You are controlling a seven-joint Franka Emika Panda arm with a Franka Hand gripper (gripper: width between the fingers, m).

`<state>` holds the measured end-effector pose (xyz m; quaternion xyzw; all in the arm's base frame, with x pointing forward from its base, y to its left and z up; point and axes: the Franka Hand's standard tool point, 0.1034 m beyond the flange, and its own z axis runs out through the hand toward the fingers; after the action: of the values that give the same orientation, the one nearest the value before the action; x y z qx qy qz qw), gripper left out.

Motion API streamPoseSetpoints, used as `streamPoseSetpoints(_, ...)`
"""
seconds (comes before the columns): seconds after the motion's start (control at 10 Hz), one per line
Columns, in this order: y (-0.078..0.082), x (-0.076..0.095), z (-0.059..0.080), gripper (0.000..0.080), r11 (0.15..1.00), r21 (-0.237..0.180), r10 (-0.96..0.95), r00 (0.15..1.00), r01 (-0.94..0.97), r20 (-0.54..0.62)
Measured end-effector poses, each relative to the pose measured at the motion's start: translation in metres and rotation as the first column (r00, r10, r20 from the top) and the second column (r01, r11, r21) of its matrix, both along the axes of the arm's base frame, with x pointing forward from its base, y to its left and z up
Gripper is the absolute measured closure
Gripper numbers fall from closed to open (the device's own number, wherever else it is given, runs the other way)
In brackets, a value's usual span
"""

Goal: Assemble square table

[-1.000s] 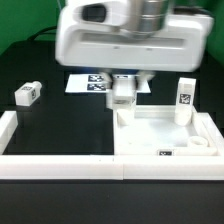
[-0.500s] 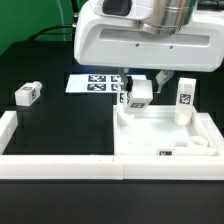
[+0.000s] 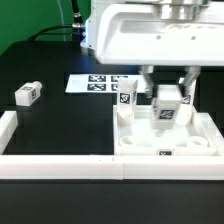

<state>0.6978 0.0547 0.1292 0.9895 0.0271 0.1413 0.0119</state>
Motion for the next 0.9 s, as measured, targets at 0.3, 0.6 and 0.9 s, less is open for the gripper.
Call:
streamPoseSetpoints(0.3, 0.001, -0.003, -0.003, 0.0508, 1.000, 0.008, -0.016, 1.000, 0.016, -0.001)
streamPoseSetpoints(0.6, 0.014, -0.011, -0.006, 0.0508, 0.999, 0.029, -0.042, 0.999, 0.041, 0.030)
streamPoseSetpoints(0.9, 0.035, -0.032, -0.013, 0.0508, 0.999, 0.039, -0.036, 0.999, 0.035, 0.024)
